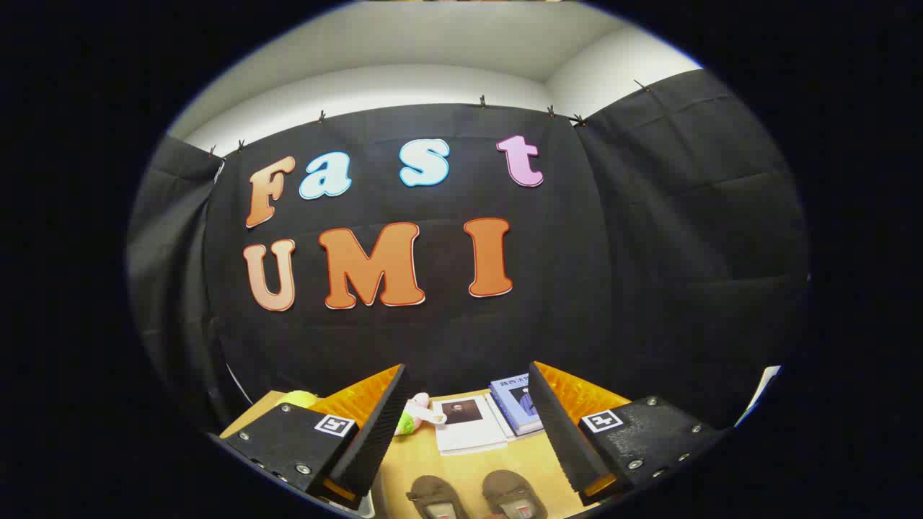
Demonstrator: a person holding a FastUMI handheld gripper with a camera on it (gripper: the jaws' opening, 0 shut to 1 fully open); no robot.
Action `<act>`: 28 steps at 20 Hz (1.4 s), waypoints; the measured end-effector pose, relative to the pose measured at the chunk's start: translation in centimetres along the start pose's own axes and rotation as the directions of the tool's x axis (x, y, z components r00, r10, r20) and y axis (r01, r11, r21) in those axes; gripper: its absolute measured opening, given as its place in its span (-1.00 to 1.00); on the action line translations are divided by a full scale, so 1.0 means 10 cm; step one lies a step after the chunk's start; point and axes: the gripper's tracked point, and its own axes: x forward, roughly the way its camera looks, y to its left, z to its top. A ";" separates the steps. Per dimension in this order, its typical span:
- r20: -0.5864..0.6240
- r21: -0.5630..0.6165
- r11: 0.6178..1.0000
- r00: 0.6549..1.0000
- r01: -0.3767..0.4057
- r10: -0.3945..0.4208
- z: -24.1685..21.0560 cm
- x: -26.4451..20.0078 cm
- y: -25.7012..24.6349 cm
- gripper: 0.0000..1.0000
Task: Open the storage box then place both shoes into the box .Put the left shoe in first, then the right shoe, with the right side of both shoes facing outward in a uniform manner.
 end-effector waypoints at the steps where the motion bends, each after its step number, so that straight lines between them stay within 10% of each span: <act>1: 0.012 -0.006 1.000 1.000 0.003 -0.003 0.03 -0.02 -0.03 0.97; 10: -0.022 -0.045 0.997 0.998 0.058 -0.059 -0.09 -0.30 -0.28 0.97; 28: -0.127 -0.015 0.995 0.987 -0.098 0.095 -0.50 -0.26 0.22 0.97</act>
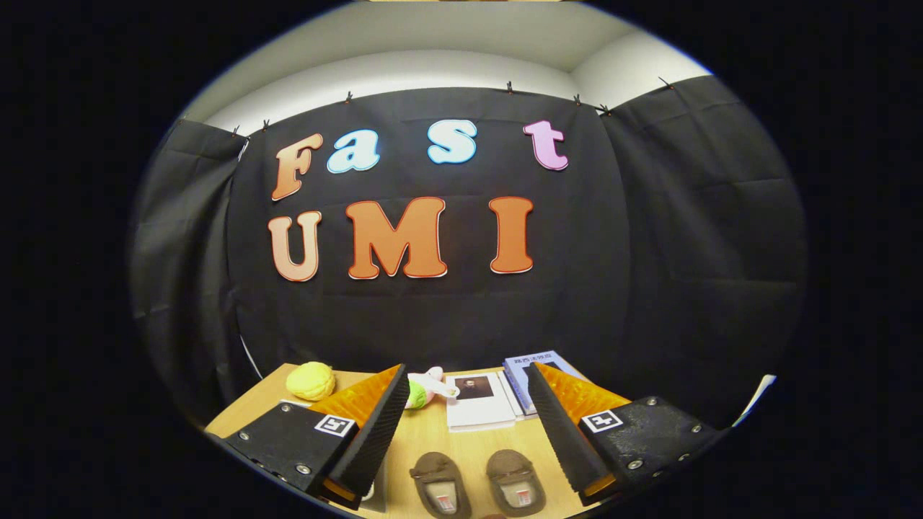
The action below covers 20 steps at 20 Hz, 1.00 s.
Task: Open the storage box then place both shoes into the box .Put the left shoe in first, then the right shoe, with the right side of both shoes facing outward in a uniform manner.
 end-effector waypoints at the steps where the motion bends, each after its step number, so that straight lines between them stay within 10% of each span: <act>1: -0.023 0.032 0.999 0.999 -0.030 0.031 -0.10 0.01 0.08 0.97; 10: -0.248 0.108 0.978 0.948 -0.180 0.202 -1.14 0.26 0.58 0.97; 20: -0.446 0.497 0.832 0.751 -0.246 0.488 -2.19 0.43 1.29 0.97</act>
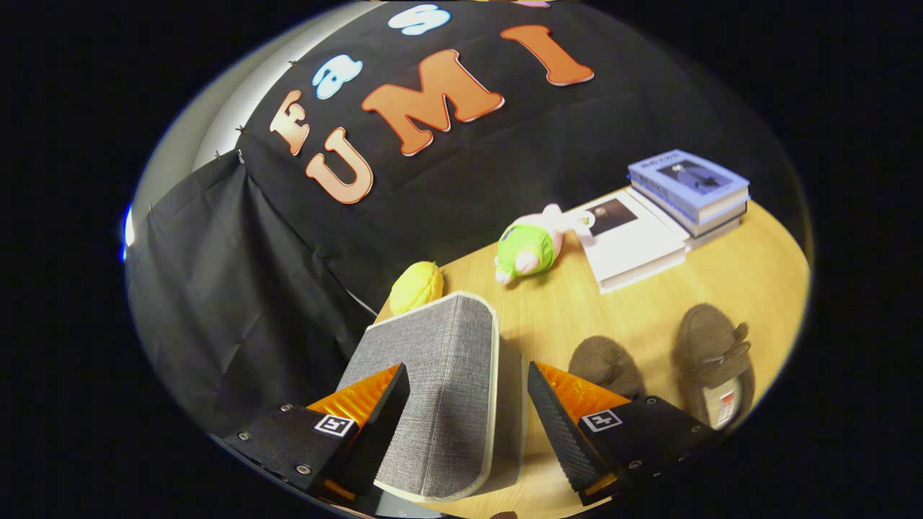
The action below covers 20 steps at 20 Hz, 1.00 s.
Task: Open the storage box then place both shoes into the box .Put the left shoe in first, then the right shoe, with the right side of both shoes facing outward in a uniform manner.
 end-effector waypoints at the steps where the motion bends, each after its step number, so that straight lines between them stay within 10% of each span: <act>1: -0.014 0.041 0.999 1.000 -0.016 0.017 -0.05 0.05 -0.01 0.96; 12: -0.051 0.362 0.924 0.987 -0.122 0.150 -0.19 0.39 0.05 0.81; 16: -0.015 0.359 0.927 0.993 -0.105 0.118 0.00 0.26 0.03 0.23; 20: 0.052 0.370 0.921 0.992 -0.125 0.114 0.31 0.16 0.22 -0.91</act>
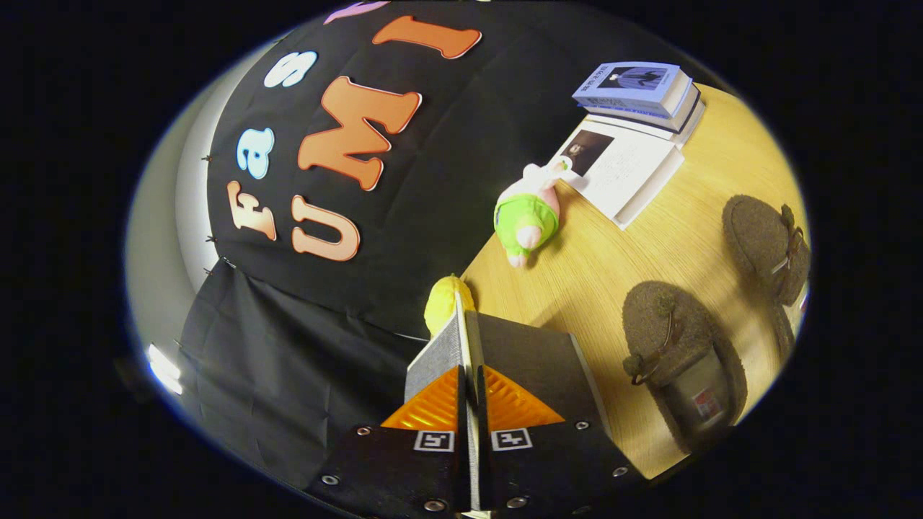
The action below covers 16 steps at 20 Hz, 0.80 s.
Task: Open the storage box then place both shoes into the box .Put the left shoe in first, then the right shoe, with the right side of both shoes facing outward in a uniform manner.
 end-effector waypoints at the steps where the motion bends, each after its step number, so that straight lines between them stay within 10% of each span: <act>1: 0.004 -0.025 1.000 1.000 -0.007 0.007 0.01 -0.03 0.12 -0.98; 16: -0.059 -0.243 0.951 0.982 -0.191 0.182 -0.39 0.42 2.20 -0.95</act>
